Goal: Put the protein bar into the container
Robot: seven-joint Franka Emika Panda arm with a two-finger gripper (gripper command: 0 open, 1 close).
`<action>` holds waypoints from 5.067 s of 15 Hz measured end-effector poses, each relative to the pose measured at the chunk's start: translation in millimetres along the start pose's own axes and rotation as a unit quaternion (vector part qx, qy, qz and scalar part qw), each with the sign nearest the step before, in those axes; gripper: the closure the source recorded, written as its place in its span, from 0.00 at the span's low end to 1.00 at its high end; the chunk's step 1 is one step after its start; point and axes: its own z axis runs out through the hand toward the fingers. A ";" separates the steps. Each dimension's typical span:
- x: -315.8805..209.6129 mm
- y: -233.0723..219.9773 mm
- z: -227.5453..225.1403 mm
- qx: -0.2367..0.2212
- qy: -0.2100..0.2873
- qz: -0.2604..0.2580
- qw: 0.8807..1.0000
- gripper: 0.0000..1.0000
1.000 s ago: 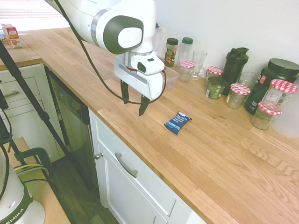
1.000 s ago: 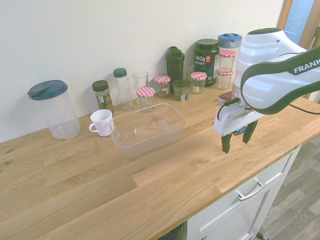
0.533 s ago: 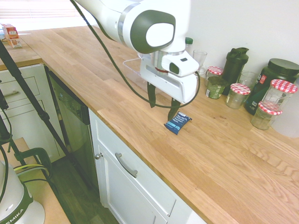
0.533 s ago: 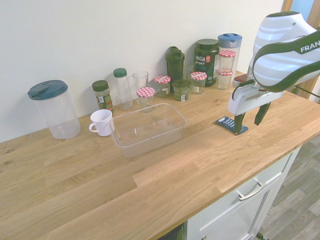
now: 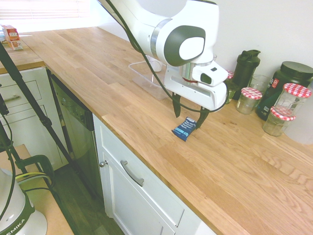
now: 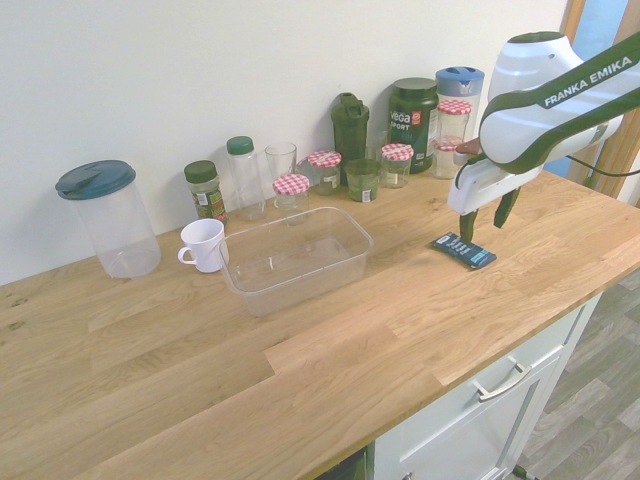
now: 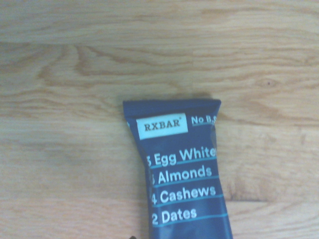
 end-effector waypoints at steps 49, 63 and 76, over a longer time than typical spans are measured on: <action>-135.6 -141.9 -153.6 0.053 0.054 -0.083 0.994 1.00; -157.3 -284.4 -115.6 -0.009 0.055 -0.098 0.994 1.00; -149.2 -294.1 -51.9 -0.033 0.042 -0.100 0.994 1.00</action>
